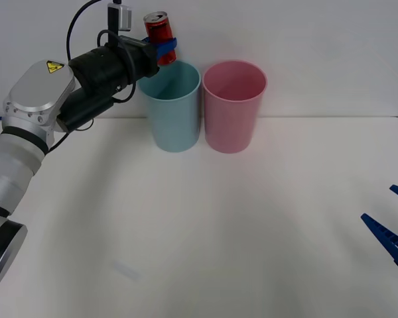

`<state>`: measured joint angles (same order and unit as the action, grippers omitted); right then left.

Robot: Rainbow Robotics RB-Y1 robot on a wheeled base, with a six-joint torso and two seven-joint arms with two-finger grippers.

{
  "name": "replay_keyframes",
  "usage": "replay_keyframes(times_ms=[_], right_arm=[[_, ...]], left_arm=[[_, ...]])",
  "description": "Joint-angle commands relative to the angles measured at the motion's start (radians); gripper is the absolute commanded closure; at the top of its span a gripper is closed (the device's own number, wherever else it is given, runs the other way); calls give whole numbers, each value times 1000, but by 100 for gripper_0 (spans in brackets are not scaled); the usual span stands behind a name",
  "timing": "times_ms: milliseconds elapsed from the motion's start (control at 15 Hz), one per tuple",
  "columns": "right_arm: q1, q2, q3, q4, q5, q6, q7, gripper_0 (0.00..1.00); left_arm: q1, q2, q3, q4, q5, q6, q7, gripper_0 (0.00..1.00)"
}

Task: Grasp the object on the table and drop it into the matching bin: aluminum can to the light blue bin, PET bottle to the pink bin.

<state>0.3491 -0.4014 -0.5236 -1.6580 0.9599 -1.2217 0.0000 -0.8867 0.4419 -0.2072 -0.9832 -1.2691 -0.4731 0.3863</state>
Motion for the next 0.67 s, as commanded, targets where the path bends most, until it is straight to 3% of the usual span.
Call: replay_keyframes(times_ms=[67,667], right_arm=[[0,0,0,0,0,0,0,0],[0,0,0,0,0,0,0,0]], left_arm=[[0,0,0,0,-1,1,-7,0],[52,32,0,-58,71,-10,-29,0]])
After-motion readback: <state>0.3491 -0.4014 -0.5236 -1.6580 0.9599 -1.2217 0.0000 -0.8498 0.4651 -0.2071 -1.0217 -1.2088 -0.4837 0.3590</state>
